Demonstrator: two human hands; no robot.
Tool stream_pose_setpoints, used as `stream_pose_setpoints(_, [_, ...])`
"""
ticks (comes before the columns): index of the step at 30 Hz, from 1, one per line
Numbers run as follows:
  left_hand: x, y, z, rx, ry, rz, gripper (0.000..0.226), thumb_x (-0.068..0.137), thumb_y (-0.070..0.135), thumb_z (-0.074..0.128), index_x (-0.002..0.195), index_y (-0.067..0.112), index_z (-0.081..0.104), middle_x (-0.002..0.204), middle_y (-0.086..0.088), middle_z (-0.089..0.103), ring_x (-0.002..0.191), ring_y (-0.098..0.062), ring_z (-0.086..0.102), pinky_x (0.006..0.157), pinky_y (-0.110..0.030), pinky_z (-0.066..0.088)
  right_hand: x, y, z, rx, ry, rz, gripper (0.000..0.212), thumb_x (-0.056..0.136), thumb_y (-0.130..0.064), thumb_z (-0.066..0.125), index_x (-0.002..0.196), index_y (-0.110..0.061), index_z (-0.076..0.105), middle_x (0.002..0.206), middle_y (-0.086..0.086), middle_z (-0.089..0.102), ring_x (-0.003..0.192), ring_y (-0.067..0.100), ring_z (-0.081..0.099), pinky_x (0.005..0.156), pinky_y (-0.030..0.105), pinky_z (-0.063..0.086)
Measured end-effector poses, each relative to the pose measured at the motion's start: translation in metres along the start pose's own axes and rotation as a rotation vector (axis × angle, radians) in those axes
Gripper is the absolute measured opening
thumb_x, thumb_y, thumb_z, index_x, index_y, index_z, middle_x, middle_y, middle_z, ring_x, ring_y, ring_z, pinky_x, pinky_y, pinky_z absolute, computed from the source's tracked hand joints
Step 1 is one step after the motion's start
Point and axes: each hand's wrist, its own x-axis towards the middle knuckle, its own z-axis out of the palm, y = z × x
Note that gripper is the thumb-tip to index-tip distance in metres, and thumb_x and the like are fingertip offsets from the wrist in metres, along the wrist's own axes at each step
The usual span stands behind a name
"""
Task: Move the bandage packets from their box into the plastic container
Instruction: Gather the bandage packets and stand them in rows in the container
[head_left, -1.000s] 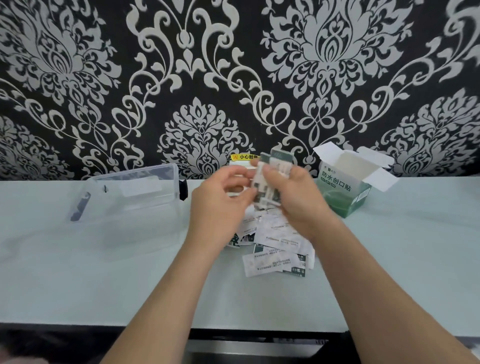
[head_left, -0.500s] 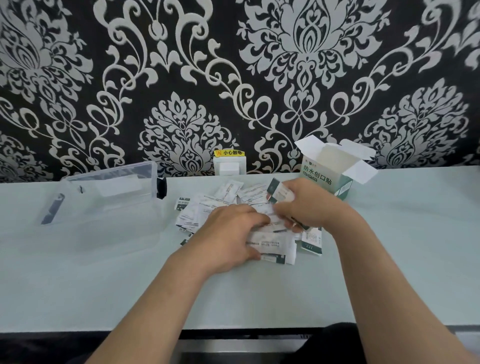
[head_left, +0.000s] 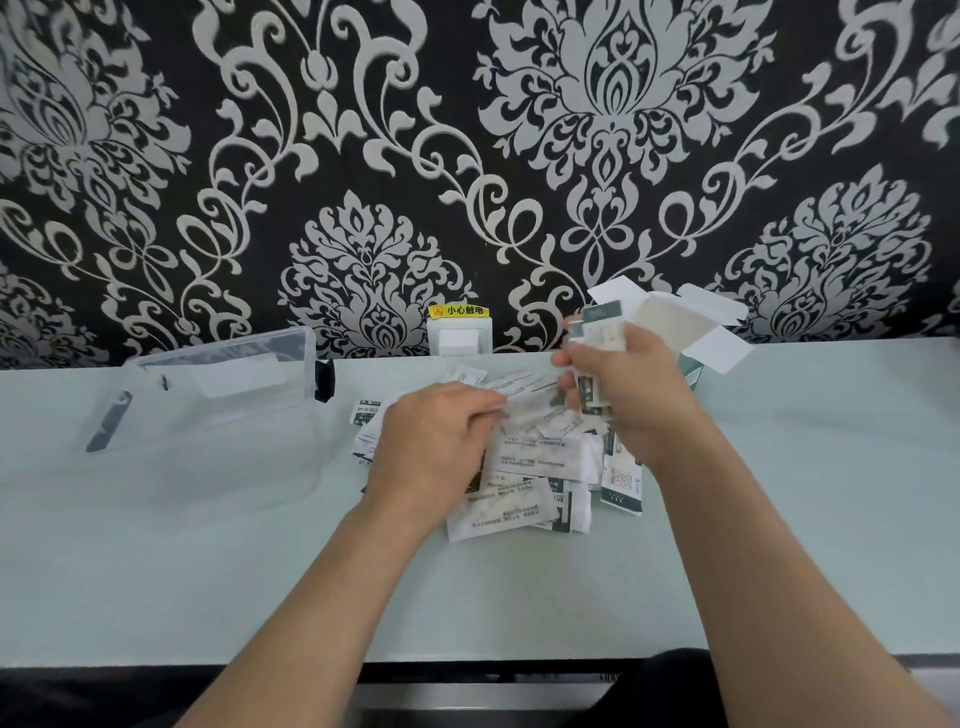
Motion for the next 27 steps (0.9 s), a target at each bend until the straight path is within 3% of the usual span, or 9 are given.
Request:
stream_pose_setpoints(2, [0.005,0.007,-0.009,-0.207,0.181,-0.205,0.01,0.083,0.018,0.074,0.093,0.018,0.078,0.078,0.007,0.074,0.064,-0.004,0.063,0.065,-0.022,0.054,0.002,0.0,0.005,0.385,0.051,0.107,0.024,0.094,0.004,0.049,0.116,-0.003,0.055,0.084,0.013,0.067,0.061,0.017,0.06,0.052,0.026,0.051])
stream_pose_setpoints(4, [0.011,0.009,-0.017,-0.468,0.258,-0.438,0.006,0.083,0.018,0.075,0.082,0.023,0.077,0.072,0.004,0.074,0.062,-0.01,0.064,0.059,-0.028,0.054,-0.001,0.002,0.013,0.562,0.028,0.232,0.024,0.096,0.001,0.046,0.118,0.0,0.054,0.089,0.015,0.068,0.064,0.019,0.063,0.054,0.028,0.053])
stream_pose_setpoints(7, [0.014,0.011,-0.022,-0.892,0.221,-0.664,0.012,0.085,0.009,0.071,0.087,0.021,0.074,0.085,0.004,0.077,0.08,-0.018,0.071,0.064,-0.025,0.057,-0.01,0.003,0.034,0.655,-0.053,0.352,0.023,0.1,-0.019,0.047,0.109,0.0,0.057,0.099,0.018,0.067,0.082,0.022,0.063,0.074,0.032,0.056])
stream_pose_setpoints(10, [0.011,0.015,-0.019,-0.974,0.194,-0.702,0.013,0.087,0.006,0.068,0.094,0.015,0.073,0.087,0.002,0.077,0.076,-0.011,0.071,0.06,-0.019,0.054,-0.012,0.007,0.053,0.631,-0.242,0.329,0.052,0.097,-0.046,0.045,0.123,-0.002,0.056,0.117,0.017,0.067,0.107,0.027,0.064,0.098,0.039,0.049])
stream_pose_setpoints(13, [0.01,0.019,-0.018,-0.822,0.198,-0.609,0.018,0.09,0.006,0.065,0.091,0.022,0.073,0.084,0.006,0.076,0.069,-0.008,0.071,0.06,-0.022,0.056,-0.01,0.01,0.055,0.567,-0.308,0.284,0.054,0.095,-0.045,0.05,0.128,-0.003,0.058,0.122,0.018,0.066,0.115,0.031,0.063,0.106,0.045,0.044])
stream_pose_setpoints(18, [0.007,0.022,-0.015,-0.333,0.131,-0.327,0.015,0.095,0.02,0.058,0.092,0.021,0.072,0.068,-0.002,0.068,0.06,-0.019,0.064,0.055,-0.032,0.054,-0.014,0.009,0.059,0.506,-0.301,0.279,0.032,0.099,-0.019,0.049,0.122,0.001,0.061,0.115,0.019,0.069,0.095,0.028,0.069,0.074,0.037,0.056])
stream_pose_setpoints(21, [0.005,0.019,-0.019,0.059,0.169,-0.09,0.027,0.099,0.023,0.048,0.119,0.018,0.066,0.064,-0.003,0.062,0.058,-0.024,0.056,0.053,-0.036,0.044,-0.014,0.009,0.062,0.581,-0.266,0.291,0.028,0.101,-0.013,0.043,0.116,-0.002,0.063,0.103,0.013,0.073,0.088,0.023,0.07,0.078,0.035,0.056])
stream_pose_setpoints(24, [0.006,0.021,-0.025,0.277,0.159,-0.021,0.045,0.096,0.011,0.047,0.141,0.016,0.046,0.114,-0.009,0.068,0.096,-0.031,0.063,0.072,-0.042,0.05,-0.015,0.007,0.06,0.639,-0.242,0.314,0.03,0.102,-0.017,0.04,0.118,-0.001,0.059,0.1,0.013,0.073,0.089,0.024,0.07,0.09,0.039,0.053])
stream_pose_setpoints(27, [0.006,0.024,-0.021,0.527,-0.045,-0.034,0.056,0.095,0.012,0.045,0.148,0.013,0.029,0.153,-0.003,0.037,0.141,-0.023,0.029,0.104,-0.04,0.037,-0.026,-0.001,0.062,0.578,-0.501,0.333,0.061,0.098,-0.051,0.039,0.13,-0.002,0.056,0.123,0.014,0.064,0.114,0.024,0.061,0.108,0.04,0.039])
